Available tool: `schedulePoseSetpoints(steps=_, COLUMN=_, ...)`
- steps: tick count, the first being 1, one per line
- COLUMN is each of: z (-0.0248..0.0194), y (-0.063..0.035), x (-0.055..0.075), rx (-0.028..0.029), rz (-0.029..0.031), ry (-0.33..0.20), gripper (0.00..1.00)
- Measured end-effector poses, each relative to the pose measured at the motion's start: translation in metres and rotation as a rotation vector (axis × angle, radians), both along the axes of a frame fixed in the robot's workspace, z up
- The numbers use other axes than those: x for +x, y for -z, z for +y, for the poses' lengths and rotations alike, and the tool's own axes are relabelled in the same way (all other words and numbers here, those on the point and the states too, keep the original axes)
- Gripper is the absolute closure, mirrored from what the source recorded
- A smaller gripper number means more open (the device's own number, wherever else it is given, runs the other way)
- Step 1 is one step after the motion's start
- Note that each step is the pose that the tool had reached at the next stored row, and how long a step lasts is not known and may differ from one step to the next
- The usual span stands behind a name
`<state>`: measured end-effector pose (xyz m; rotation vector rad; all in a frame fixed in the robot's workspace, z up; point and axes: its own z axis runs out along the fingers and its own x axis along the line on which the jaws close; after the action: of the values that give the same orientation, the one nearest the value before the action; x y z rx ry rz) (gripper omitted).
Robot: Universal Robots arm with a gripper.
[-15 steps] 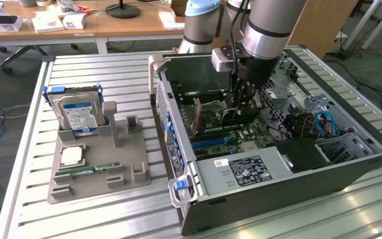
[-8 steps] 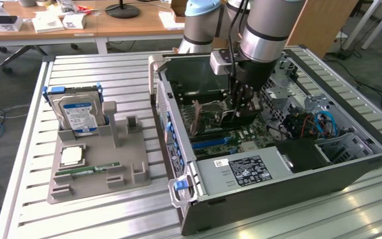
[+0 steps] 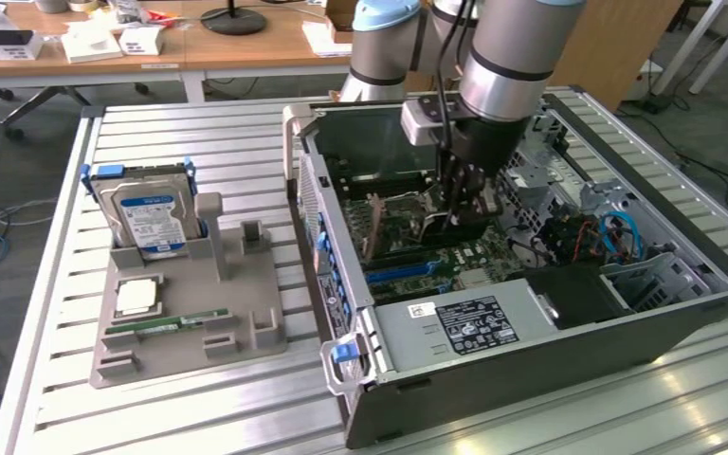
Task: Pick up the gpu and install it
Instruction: 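Insert the gpu into the slot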
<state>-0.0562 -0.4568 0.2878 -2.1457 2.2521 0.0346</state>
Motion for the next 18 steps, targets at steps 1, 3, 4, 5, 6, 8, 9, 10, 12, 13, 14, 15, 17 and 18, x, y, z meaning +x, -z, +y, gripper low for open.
schedulePoseSetpoints(steps=1, z=-0.0003, y=0.0000, x=0.000, rx=0.0001, rz=-0.0001, ry=0.000, gripper=0.74)
schedulePoseSetpoints(steps=3, z=-0.0003, y=0.0000, x=-0.002, rx=0.0000, rz=-0.0003, ry=0.000, gripper=0.74)
schedulePoseSetpoints(steps=4, z=-0.0004, y=0.0000, x=-0.003, rx=0.0000, rz=-0.0005, ry=0.000, gripper=0.74)
schedulePoseSetpoints(steps=5, z=-0.0004, y=0.0000, x=-0.004, rx=0.0000, rz=-0.0009, ry=0.000, gripper=0.74)
schedulePoseSetpoints(steps=6, z=-0.0004, y=0.0000, x=-0.005, rx=0.0000, rz=-0.0013, ry=0.000, gripper=0.74)
schedulePoseSetpoints(steps=8, z=-0.0004, y=0.0000, x=-0.009, rx=0.0000, rz=-0.0021, ry=0.000, gripper=0.74)
schedulePoseSetpoints(steps=9, z=-0.0005, y=0.0000, x=-0.012, rx=0.0001, rz=-0.0030, ry=0.000, gripper=0.74)
schedulePoseSetpoints(steps=10, z=-0.0038, y=0.0000, x=-0.012, rx=-0.0001, rz=-0.0035, ry=0.000, gripper=0.74)
schedulePoseSetpoints(steps=12, z=-0.0046, y=0.0002, x=-0.012, rx=0.0000, rz=-0.0036, ry=-0.001, gripper=0.74)
schedulePoseSetpoints(steps=13, z=-0.0046, y=0.0005, x=-0.013, rx=0.0001, rz=-0.0037, ry=-0.001, gripper=0.74)
schedulePoseSetpoints(steps=14, z=-0.0046, y=0.0006, x=-0.014, rx=0.0001, rz=-0.0038, ry=-0.001, gripper=0.74)
schedulePoseSetpoints(steps=15, z=-0.0046, y=0.0007, x=-0.015, rx=0.0000, rz=-0.0038, ry=-0.001, gripper=0.74)
schedulePoseSetpoints(steps=17, z=-0.0047, y=0.0008, x=-0.016, rx=-0.0002, rz=-0.0036, ry=-0.001, gripper=0.74)
schedulePoseSetpoints(steps=18, z=-0.0047, y=0.0010, x=-0.016, rx=-0.0001, rz=-0.0037, ry=-0.001, gripper=0.74)
